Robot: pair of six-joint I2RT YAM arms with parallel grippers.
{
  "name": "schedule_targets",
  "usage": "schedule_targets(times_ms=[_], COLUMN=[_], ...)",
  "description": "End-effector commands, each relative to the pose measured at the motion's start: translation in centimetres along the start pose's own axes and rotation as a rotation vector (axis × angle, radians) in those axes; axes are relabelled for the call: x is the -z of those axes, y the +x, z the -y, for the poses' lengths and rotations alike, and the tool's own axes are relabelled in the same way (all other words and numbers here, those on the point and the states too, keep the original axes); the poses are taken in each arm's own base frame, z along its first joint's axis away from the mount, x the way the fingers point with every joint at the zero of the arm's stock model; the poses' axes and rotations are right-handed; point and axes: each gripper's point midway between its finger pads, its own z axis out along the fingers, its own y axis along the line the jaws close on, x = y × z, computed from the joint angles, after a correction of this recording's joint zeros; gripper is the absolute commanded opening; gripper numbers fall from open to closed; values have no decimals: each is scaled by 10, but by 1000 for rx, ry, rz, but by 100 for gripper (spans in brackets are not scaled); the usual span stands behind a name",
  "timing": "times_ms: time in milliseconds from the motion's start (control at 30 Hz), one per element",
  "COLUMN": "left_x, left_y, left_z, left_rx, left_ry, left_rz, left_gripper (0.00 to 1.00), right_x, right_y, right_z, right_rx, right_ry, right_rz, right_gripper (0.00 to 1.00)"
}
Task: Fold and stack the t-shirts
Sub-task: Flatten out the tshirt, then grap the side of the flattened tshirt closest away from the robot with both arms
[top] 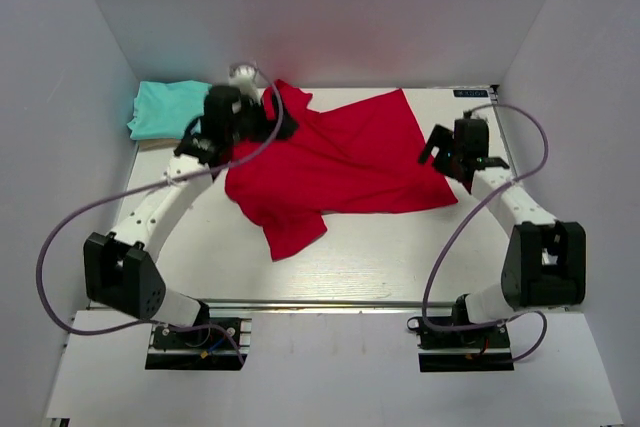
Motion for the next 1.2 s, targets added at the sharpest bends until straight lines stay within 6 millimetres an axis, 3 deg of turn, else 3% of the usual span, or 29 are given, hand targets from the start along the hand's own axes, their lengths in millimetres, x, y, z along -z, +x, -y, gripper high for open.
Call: schedule_targets(times_ms=[0,67,133,167,200,267,367,567,633,800,1000,1133,1167], left_x=[27,64,87,104,114,134,147,128,123,114,93,89,89], left_y=[146,197,230,262,262,283,295,313,318,329,342,350,347], left_z=[-43,-39,-32,-36,-30,-31,-35,-27,-33,-45,-52,-57,-58], left_rx=[105,149,188,212,220,237,215,184,156,114,67,29,25], left_ry=[-203,-230,-224,-229,-201,-219,-234,-172,-200,-253,-275,-294,-303], left_rz=[-397,-515,-569,-636,-615,-661,-679,-708,-720,-744,-768,-803,-802], left_gripper=[100,100,100,100,100,100,95,81,75,74,55,33,13], right_x=[26,29,37,39,41,43,39,27,26,21,19,20,20], right_y=[-6,-1,2,4,4,9,22,46,46,55,64,72,76], right_z=[21,36,43,51,52,58,62,70,72,75,76,80,82], right_rx=[-111,-123,-122,-120,-118,-112,-113,-134,-136,-134,-128,-125,-122], right_ry=[88,144,165,198,201,217,223,234,239,243,220,226,231], right_rz=[90,101,114,118,122,108,69,0,-2,-39,-80,-97,-105], right_gripper=[90,90,90,90,90,90,90,90,90,90,90,90,90])
